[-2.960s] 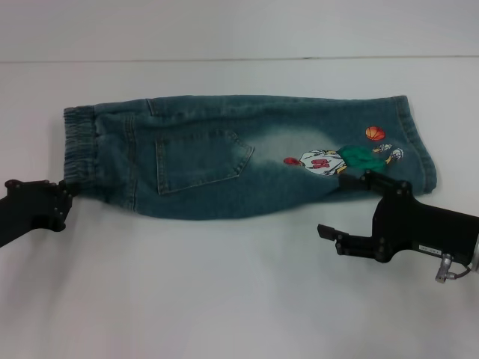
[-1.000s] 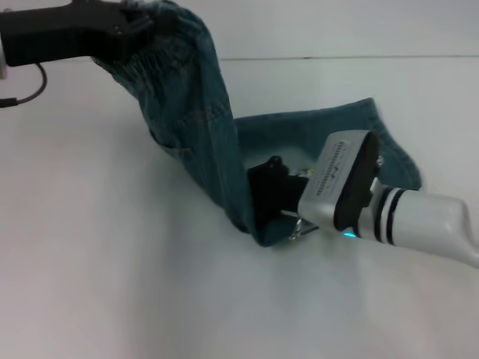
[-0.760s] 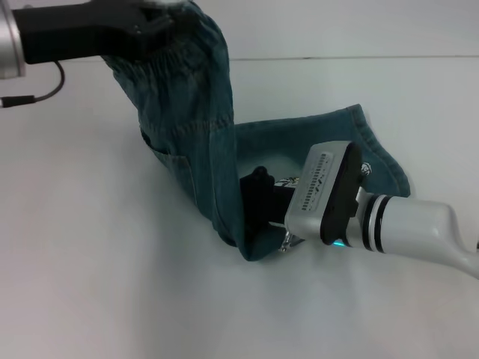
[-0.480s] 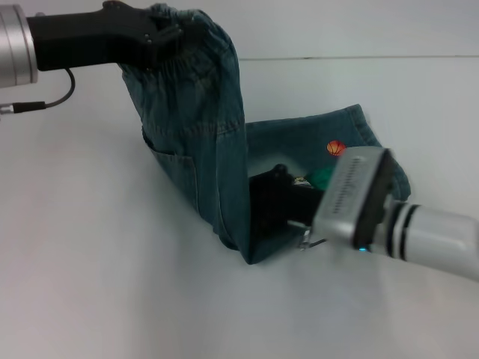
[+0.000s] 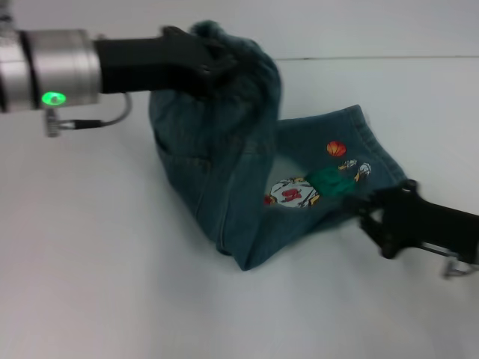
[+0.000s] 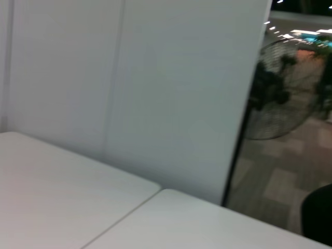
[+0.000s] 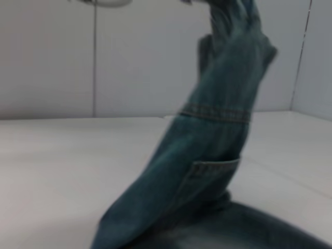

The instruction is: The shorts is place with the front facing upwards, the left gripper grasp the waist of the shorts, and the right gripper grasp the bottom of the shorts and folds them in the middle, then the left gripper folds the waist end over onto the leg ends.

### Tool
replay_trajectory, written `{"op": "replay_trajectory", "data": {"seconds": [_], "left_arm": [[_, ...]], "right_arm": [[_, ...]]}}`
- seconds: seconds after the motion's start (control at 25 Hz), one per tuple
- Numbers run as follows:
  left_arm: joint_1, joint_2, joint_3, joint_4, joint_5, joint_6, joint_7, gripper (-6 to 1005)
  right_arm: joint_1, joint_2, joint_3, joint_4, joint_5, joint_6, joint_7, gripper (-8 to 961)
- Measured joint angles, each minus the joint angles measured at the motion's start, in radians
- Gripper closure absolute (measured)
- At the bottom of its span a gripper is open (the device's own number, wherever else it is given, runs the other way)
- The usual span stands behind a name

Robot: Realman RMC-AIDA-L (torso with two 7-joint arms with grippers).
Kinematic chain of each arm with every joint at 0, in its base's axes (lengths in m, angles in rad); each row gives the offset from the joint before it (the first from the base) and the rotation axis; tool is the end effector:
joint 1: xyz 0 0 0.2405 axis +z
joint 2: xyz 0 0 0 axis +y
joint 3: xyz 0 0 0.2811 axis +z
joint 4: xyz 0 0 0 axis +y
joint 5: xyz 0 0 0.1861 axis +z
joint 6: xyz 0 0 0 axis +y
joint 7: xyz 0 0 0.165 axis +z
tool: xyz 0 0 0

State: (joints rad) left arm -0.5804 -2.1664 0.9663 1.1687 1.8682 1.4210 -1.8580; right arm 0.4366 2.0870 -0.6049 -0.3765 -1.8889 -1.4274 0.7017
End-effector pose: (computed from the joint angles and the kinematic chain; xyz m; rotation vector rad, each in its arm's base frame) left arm -0.1410 0.3708 -0.0120 -2.6858 -0.5080 -0.7554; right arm 0.3004 0.2995 -0.0593 -2.5320 0.2266 0.6464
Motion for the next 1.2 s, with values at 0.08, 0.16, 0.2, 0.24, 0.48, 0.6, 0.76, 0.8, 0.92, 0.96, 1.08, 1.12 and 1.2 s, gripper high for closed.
{"op": "replay_trajectory", "data": {"seconds": [0.08, 0.16, 0.2, 0.24, 0.48, 0.6, 0.76, 0.8, 0.92, 0.96, 1.08, 1.12, 1.2], "left_arm": [[-0.005, -0.002, 0.066, -0.038, -0.04, -0.05, 0.019, 925], [-0.014, -0.004, 0.159, -0.079, -0.091, -0.138, 0.04, 923], [-0.019, -0.005, 0.198, -0.096, -0.115, -0.172, 0.049, 923], [-0.027, -0.006, 0.249, -0.125, -0.158, -0.222, 0.069, 922], [-0.105, -0.009, 0.468, -0.331, -0.456, -0.429, 0.266, 916], [-0.134, -0.009, 0.574, -0.426, -0.619, -0.518, 0.418, 913], [-0.134, -0.009, 0.64, -0.473, -0.748, -0.574, 0.509, 866], [-0.129, -0.009, 0.637, -0.474, -0.752, -0.566, 0.515, 822], [-0.097, -0.007, 0.596, -0.471, -0.741, -0.504, 0.53, 689], [-0.083, -0.006, 0.577, -0.471, -0.737, -0.478, 0.538, 662], [-0.023, -0.003, 0.501, -0.474, -0.705, -0.369, 0.582, 580], [0.016, -0.003, 0.43, -0.475, -0.643, -0.277, 0.607, 553], [0.039, -0.002, 0.378, -0.476, -0.594, -0.217, 0.617, 499]], "right_arm": [[-0.058, 0.0, -0.014, -0.072, -0.005, -0.063, 0.045, 954], [-0.103, 0.0, -0.017, -0.118, -0.005, -0.11, 0.058, 954], [-0.118, 0.0, -0.018, -0.13, -0.006, -0.127, 0.06, 954], [-0.128, -0.001, -0.02, -0.136, -0.008, -0.142, 0.061, 954], [-0.114, 0.002, -0.029, -0.132, -0.073, -0.164, 0.057, 954], [-0.092, 0.005, -0.032, -0.12, -0.106, -0.16, 0.056, 955], [-0.075, 0.005, -0.043, -0.103, -0.116, -0.157, 0.055, 955], [-0.075, 0.005, -0.043, -0.102, -0.116, -0.156, 0.055, 955], [-0.075, 0.005, -0.04, -0.102, -0.113, -0.158, 0.055, 955], [-0.075, 0.005, -0.038, -0.102, -0.113, -0.16, 0.055, 955], [-0.076, 0.003, -0.033, -0.108, -0.112, -0.17, 0.06, 955], [-0.078, 0.001, -0.032, -0.11, -0.112, -0.176, 0.061, 955], [-0.082, -0.002, -0.03, -0.121, -0.111, -0.195, 0.063, 955]]}}
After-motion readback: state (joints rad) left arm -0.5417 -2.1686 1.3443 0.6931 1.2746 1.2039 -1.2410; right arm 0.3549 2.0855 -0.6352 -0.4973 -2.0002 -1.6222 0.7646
